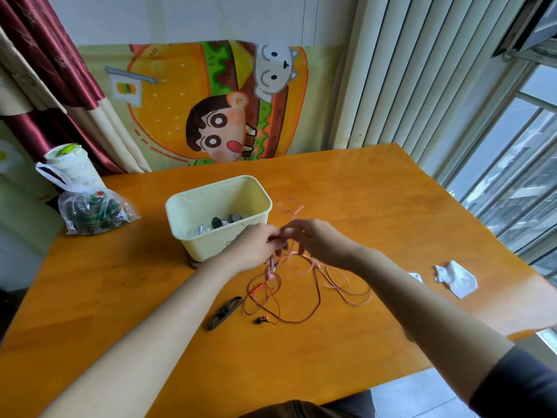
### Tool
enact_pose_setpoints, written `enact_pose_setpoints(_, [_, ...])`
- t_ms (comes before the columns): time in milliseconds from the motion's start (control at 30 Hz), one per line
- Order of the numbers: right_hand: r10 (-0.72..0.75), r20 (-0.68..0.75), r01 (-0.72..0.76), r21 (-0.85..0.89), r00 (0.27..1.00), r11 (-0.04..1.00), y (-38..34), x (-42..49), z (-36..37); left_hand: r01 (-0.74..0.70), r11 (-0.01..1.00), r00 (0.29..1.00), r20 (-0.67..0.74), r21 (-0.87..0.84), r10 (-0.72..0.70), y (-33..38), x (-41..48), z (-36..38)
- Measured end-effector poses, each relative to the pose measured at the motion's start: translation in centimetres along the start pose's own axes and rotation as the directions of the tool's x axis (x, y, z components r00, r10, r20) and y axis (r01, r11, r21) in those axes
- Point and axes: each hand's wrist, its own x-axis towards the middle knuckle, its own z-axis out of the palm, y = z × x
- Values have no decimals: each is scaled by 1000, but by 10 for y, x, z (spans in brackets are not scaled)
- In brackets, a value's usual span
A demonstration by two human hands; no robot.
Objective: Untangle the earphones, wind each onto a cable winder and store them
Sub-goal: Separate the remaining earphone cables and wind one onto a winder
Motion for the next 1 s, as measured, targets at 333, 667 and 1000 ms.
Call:
enact_pose_setpoints(333, [-4,-342,-1,-13,940,1000,-2,-1,-16,-60,978,988,-155,-198,30,-4,-10,-4])
enact_pose_setpoints(667, [230,-623,-182,141,747,973,31,3,-56,315,935,949,-32,165,-314,-109,-33,18])
enact_pose_setpoints(1000, [87,-341,-74,49,936,996,4,0,-40,204,978,953,218,49,-209,-71,-19,20])
